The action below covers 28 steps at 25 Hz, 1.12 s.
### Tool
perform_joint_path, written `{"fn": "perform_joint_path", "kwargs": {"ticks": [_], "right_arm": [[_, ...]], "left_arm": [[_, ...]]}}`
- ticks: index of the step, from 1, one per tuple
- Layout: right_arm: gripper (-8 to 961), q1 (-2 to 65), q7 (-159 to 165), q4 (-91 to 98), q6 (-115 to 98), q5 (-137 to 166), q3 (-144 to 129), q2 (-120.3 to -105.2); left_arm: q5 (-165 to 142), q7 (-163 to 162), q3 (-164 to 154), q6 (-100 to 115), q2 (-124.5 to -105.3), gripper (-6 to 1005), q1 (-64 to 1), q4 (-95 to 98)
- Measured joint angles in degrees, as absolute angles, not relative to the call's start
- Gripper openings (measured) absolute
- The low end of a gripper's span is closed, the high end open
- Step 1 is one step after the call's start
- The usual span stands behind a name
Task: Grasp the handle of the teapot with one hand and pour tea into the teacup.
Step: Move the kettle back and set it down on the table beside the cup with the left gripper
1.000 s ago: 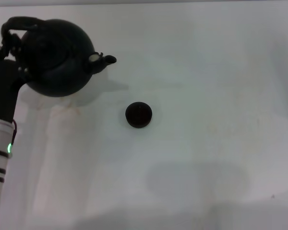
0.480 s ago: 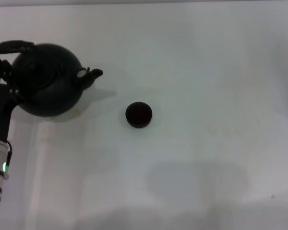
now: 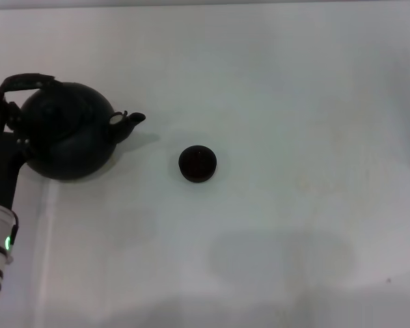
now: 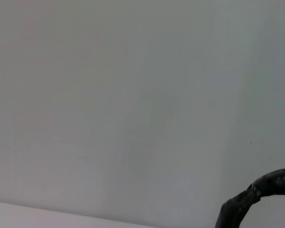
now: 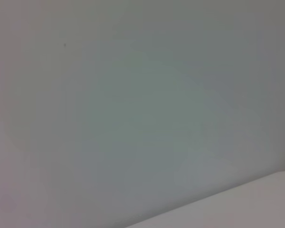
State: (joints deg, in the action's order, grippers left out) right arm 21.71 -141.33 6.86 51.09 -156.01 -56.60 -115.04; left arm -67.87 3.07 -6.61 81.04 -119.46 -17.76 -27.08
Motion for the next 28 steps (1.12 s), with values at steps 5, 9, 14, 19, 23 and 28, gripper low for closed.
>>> {"fn": "perform_joint_path", "kwargs": {"ticks": [5, 9, 14, 19, 23, 28], "right_arm": [[825, 21.7, -141.3, 6.9, 51.0, -156.0, -56.6, -115.05], [825, 22.1, -141.2, 6.9, 51.0, -156.0, -56.6, -115.05], [825, 22.6, -141.2, 6.9, 51.0, -155.9, -56.6, -115.05], [824, 23.3, -141.2, 6.9, 50.1, -155.8, -56.6, -115.12], [824, 23.6, -141.2, 6.9, 49.5, -155.9, -56.6, -115.14], [825, 23.8, -141.1, 6.9, 49.1, -156.0, -56.6, -115.15]], "left_arm": [[-68.6, 3.1, -7.1, 80.7, -119.26, 124, -18.2, -26.8], [-68.8, 3.1, -7.4, 79.4, -119.09, 135, -18.9, -26.5], [-68.5, 3.0, -6.9, 79.5, -119.23, 157, -18.7, -25.8], [-68.8, 2.9, -7.2, 80.0, -119.25, 241, -18.5, -24.6], [-71.1, 2.9, -7.4, 80.6, -119.26, 378, -18.3, -23.3], [-77.0, 3.5, -7.4, 82.6, -119.34, 587, -17.6, -21.4]]}}
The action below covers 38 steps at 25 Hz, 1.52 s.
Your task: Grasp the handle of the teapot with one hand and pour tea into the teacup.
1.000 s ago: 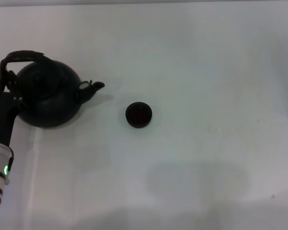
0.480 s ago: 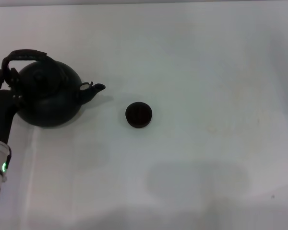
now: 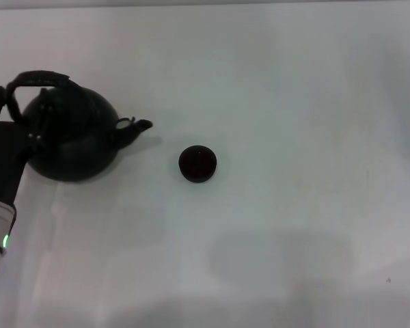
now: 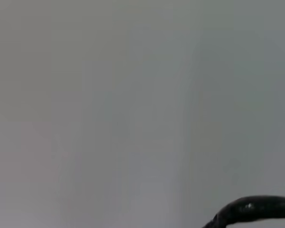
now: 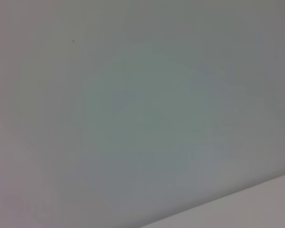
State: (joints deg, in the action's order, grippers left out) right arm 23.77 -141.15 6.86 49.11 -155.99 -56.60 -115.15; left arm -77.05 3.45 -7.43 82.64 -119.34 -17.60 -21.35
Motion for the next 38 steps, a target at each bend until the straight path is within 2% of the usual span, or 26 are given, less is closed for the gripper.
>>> {"fn": "perform_joint_path", "kwargs": {"ticks": [2, 13, 38], "right_arm": [[825, 23.8, -141.1, 6.9, 49.1, -156.0, -56.6, -115.19], [824, 23.8, -141.1, 6.4, 49.5, -155.9, -56.9, -115.23], [825, 22.4, -140.3, 6.0, 57.1, -155.7, -60.4, -115.22]], "left_arm": [[-78.5, 3.6, -7.5, 83.3, -119.36, 680, -17.3, -20.9], [-80.8, 3.6, -9.4, 87.5, -119.38, 890, -14.1, -19.2], [-72.0, -2.9, -12.3, 104.2, -119.61, 887, -5.7, -22.1]]}}
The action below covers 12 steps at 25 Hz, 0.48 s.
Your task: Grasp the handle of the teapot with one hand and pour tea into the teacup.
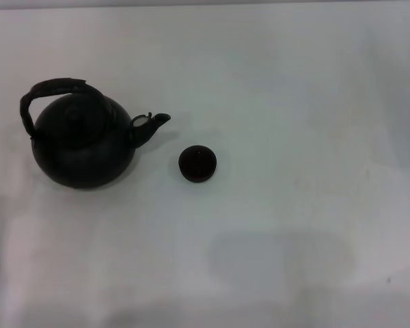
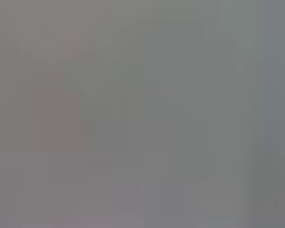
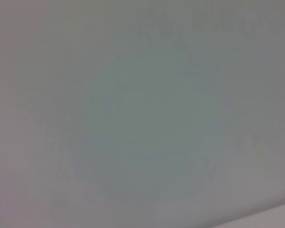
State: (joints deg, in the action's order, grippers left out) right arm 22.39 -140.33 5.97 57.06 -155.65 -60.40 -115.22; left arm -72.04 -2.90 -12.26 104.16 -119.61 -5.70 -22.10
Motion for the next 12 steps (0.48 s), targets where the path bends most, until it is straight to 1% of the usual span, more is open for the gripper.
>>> {"fn": "perform_joint_path", "kwargs": {"ticks": [5, 12], "right_arm": [[824, 22.4, -140.2, 6.0, 57.7, -155.7, -61.1, -115.22], [825, 22.7, -140.4, 6.0, 60.0, -155.7, -63.2, -115.30]], "left_arm": [[-65.1, -8.0, -9.3, 103.7, -119.44, 887, -4.0, -21.7], [-62.8, -9.7, -9.2, 96.2, -119.17, 888, -4.9, -18.6]]}}
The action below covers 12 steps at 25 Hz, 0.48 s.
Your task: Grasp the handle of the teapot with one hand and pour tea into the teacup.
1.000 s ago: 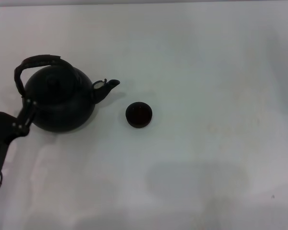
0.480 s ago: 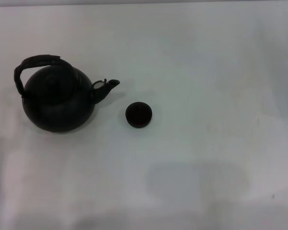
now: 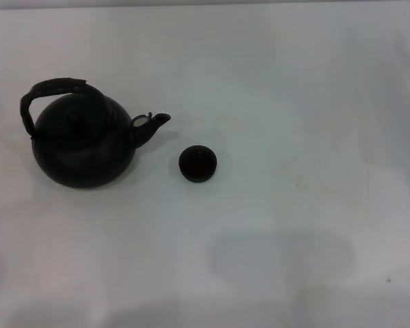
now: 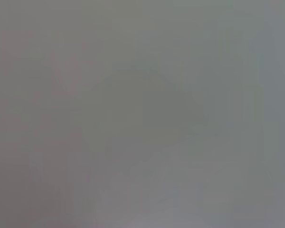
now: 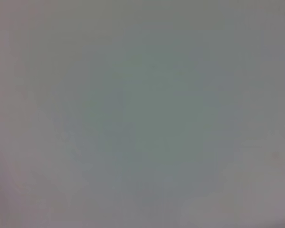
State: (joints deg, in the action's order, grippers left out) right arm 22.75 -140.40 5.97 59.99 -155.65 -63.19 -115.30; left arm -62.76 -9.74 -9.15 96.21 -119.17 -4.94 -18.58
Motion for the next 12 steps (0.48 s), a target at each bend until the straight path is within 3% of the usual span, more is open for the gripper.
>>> {"fn": "perform_joint_path", "kwargs": {"ticks": [12], "right_arm": [[825, 22.7, -140.3, 6.0, 60.5, -155.7, -63.6, -115.31]], "left_arm": [[-62.7, -9.8, -9.2, 90.1, -119.13, 887, -8.4, -17.5]]}}
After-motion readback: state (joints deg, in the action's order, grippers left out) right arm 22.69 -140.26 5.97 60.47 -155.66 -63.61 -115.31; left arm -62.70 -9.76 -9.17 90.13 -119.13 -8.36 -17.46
